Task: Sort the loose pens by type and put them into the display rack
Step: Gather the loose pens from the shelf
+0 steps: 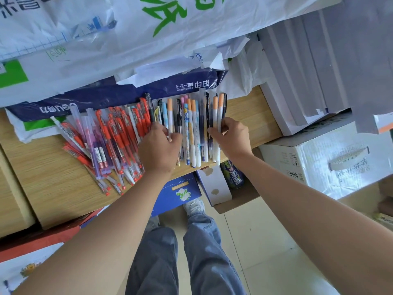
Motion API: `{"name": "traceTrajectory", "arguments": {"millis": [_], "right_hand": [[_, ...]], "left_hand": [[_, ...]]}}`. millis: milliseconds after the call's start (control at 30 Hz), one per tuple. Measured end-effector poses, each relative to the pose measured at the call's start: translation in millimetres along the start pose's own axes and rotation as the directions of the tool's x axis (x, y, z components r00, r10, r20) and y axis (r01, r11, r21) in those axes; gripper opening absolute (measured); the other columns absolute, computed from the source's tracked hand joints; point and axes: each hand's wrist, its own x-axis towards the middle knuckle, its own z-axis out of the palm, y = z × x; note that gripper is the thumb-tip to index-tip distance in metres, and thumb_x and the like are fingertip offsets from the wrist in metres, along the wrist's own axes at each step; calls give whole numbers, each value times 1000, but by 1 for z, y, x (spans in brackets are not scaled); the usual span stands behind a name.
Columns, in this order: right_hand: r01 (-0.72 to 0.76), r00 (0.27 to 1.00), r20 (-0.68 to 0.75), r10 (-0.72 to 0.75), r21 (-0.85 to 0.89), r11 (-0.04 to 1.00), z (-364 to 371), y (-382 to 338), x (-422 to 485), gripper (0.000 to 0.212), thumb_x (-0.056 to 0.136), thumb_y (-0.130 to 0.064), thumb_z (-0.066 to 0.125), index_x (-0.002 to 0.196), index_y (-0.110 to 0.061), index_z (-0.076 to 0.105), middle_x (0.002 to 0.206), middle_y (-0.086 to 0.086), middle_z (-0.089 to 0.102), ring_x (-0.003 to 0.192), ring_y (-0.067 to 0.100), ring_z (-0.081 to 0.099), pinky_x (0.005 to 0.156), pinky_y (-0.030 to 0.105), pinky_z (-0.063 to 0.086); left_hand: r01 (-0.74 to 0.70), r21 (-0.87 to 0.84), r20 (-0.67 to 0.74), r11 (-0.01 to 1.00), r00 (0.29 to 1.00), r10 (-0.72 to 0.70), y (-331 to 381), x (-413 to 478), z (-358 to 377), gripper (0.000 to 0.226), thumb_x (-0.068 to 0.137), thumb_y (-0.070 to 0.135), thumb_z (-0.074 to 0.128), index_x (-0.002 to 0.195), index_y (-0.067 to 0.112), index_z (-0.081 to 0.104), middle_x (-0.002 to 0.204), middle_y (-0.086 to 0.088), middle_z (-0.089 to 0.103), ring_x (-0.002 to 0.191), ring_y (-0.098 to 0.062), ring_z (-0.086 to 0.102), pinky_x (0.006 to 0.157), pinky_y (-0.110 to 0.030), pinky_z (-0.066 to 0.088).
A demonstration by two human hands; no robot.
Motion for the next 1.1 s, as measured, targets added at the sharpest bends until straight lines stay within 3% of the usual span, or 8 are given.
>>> {"name": "traceTrajectory", "arguments": {"millis": [133,233,333,500,767,967,1100], "right_hand": [[15,1000,22,-14,-28,999,-5,0,0,34,83,-32,70,68,-11,49,57,-4,46,50,8,39,44,13,28],[57,997,59,-56,-8,998,-5,-2,0,34,82,-31,72,67,-7,54,57,1,51,50,10,41,47,15,30],[46,992,121,-39,-60,997,1,-4,-2,30,80,-31,74,65,-12,56,55,-5,50,48,6,40,47,16,29],[-32,999,10,33,-91,995,1,-4,2,44,80,-32,73,52,-18,42,47,-5,42,44,7,36,44,18,24],[-64,994,74,78,-175,982,2,-10,11,47,77,-42,75,54,-15,44,57,1,52,54,14,47,46,22,31],[-79,993,88,84,-55,995,3,-7,4,32,77,-35,77,71,-6,64,66,7,65,66,24,63,61,33,51],[-72,986,149,79,-50,996,1,-6,7,26,80,-34,75,71,-13,60,73,8,67,72,24,65,69,38,55]], "left_hand": [[-58,-161,136,985,988,80,8,-9,7,12,93,18,47,86,10,42,64,-4,54,54,-24,54,47,-33,37],[-57,-204,225,977,969,103,12,-11,15,14,92,22,51,86,10,48,64,-3,56,56,-26,56,52,-36,43],[-75,-238,217,968,968,128,9,-11,18,13,92,23,56,95,10,58,68,3,61,57,-17,58,51,-30,42],[-68,-214,133,975,986,97,6,-9,19,11,89,22,61,87,12,64,69,0,67,57,-19,63,56,-36,51],[-56,-144,81,988,994,68,22,-10,25,21,81,34,74,79,13,73,67,2,69,59,-17,63,53,-26,41],[32,-169,114,985,993,-13,34,-8,26,24,77,36,76,72,12,74,60,-2,67,56,-20,62,47,-25,36],[-3,-141,148,990,989,24,32,-7,30,28,82,37,72,71,11,69,62,-1,65,56,-20,59,47,-24,33]]}}
